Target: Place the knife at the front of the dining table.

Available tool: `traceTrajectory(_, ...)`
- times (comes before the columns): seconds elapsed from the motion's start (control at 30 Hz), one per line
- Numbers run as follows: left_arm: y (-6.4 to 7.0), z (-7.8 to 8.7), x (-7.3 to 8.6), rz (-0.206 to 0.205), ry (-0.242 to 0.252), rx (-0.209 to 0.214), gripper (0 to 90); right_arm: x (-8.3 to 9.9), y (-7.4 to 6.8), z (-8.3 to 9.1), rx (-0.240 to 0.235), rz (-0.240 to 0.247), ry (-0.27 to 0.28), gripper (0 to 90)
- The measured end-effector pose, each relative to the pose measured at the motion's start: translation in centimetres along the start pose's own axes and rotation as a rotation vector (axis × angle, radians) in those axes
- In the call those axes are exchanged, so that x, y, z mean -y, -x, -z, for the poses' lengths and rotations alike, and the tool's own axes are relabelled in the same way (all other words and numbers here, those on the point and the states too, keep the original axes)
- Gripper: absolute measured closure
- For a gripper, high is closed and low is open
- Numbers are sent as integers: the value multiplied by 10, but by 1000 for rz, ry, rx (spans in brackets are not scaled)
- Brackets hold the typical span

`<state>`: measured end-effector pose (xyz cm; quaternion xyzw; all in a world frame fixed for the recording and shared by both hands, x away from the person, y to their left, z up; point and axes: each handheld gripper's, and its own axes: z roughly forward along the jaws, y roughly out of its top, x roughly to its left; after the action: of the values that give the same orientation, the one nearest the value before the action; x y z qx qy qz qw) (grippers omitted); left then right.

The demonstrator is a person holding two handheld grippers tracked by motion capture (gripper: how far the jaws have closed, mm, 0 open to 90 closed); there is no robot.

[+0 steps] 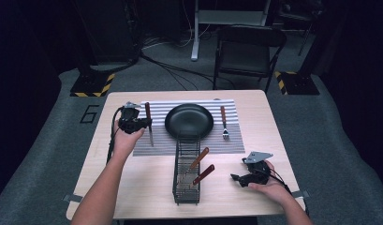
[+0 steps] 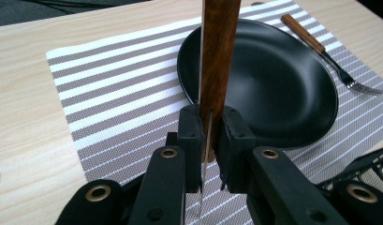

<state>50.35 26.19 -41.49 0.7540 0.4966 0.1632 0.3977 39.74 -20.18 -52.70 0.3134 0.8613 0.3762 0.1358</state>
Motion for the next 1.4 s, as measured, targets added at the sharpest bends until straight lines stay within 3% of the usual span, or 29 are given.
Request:
traceTrajectory(0.27, -7, -16, -2, 50, 26, 10, 806, 0, 0, 0, 0, 0, 0, 132)
traceTrajectory(0.6, -22, -37, 2, 179, 70, 14, 806, 0, 0, 0, -2, -3, 1, 132)
traceTrajectory(0.83, -29, -48, 2, 221, 72, 20, 806, 0, 0, 0, -1, 0, 1, 132)
traceTrajectory(1.07, -28, -60, -3, 242, 54, -21, 807, 0, 0, 0, -2, 0, 1, 132)
traceTrajectory(1.4, -35, -77, 1, 325, 39, -71, 807, 0, 0, 0, -5, -1, 1, 132)
